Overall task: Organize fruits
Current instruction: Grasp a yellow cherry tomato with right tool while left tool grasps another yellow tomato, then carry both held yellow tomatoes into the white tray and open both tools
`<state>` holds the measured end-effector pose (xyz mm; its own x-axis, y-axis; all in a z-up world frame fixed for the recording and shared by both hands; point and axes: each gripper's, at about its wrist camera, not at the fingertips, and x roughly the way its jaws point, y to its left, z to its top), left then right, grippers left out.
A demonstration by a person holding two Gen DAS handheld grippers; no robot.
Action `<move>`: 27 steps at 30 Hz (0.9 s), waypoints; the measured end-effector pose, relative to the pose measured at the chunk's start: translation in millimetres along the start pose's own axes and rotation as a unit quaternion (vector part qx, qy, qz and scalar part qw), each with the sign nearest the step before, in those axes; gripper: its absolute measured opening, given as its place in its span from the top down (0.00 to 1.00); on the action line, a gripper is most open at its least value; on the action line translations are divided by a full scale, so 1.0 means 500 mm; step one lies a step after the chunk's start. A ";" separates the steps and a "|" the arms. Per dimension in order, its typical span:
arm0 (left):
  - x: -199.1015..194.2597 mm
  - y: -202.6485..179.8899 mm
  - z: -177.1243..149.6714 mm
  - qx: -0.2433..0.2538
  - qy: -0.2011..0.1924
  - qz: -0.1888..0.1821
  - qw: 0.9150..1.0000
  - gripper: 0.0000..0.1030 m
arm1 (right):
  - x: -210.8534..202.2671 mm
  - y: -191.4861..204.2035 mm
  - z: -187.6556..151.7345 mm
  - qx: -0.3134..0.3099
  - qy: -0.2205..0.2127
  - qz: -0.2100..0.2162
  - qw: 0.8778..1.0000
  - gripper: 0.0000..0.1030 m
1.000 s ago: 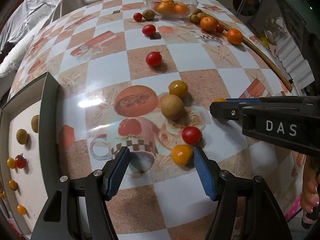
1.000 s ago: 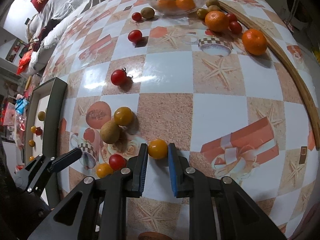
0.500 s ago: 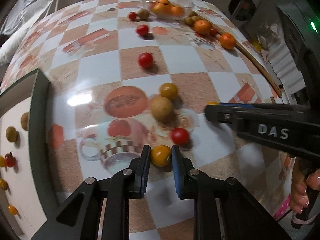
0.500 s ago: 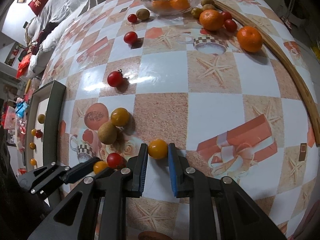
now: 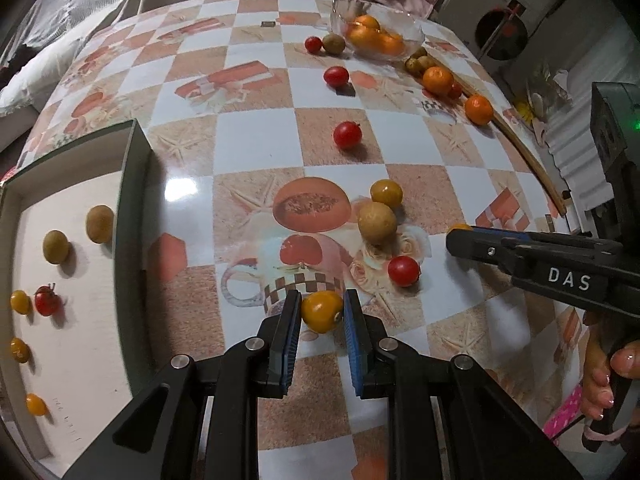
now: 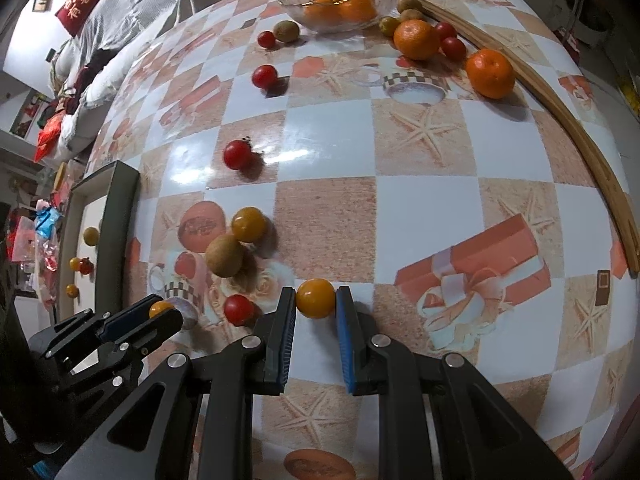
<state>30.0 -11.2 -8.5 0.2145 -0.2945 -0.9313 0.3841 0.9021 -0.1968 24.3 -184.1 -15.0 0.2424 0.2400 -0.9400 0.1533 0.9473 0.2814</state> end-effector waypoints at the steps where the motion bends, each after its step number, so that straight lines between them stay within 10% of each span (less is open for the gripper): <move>1: -0.006 0.003 -0.001 -0.002 -0.002 0.000 1.000 0.78 | -0.002 0.006 0.000 -0.002 -0.001 0.001 1.000 0.79; 27: -0.148 0.227 -0.078 -0.106 -0.054 0.054 0.991 0.78 | 0.021 0.275 0.030 -0.112 0.005 0.038 0.993 0.79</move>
<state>22.8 125.3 26.3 0.3431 -0.2145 -0.9145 0.1581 0.9729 -0.1689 62.1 -54.4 16.6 0.2361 0.3127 -0.9201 -0.0821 0.9499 0.3017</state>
